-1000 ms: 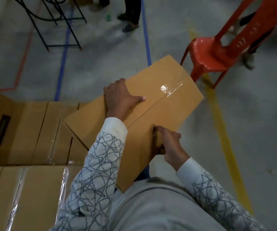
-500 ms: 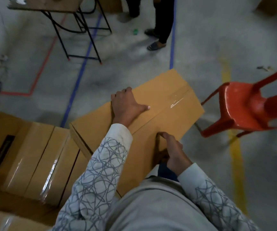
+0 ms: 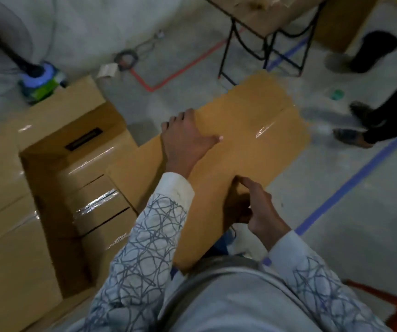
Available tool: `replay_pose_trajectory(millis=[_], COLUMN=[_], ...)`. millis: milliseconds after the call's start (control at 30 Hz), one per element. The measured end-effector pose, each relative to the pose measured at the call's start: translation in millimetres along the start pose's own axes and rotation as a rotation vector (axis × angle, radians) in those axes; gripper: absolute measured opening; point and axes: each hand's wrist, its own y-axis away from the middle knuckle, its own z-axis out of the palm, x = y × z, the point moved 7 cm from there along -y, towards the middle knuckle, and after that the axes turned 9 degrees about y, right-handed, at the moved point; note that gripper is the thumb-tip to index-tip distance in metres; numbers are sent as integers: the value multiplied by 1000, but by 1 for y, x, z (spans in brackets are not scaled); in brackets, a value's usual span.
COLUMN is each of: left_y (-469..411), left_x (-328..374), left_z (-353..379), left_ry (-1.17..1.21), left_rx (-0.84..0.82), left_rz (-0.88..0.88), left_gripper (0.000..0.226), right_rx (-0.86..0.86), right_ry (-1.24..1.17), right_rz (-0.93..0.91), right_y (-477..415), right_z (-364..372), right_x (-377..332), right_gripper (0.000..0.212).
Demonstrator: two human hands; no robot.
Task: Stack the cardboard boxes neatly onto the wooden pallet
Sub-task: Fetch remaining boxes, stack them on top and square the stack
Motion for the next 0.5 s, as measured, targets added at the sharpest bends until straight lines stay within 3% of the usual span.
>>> replay_pose_trajectory(millis=[167, 300, 500], left_y=[-65, -121, -177], left_x=[-54, -88, -146], left_z=[-6, -10, -23], left_ry=[47, 57, 131], left_rx=[63, 92, 145], left_rz=[-202, -327, -523], left_gripper=[100, 94, 89], right_rx=[-158, -218, -281], right_ry=[188, 336, 520], right_rz=[33, 37, 40], right_y=[-51, -83, -116], right_z=[60, 106, 173], right_x=[-73, -130, -195], right_gripper=[83, 64, 71])
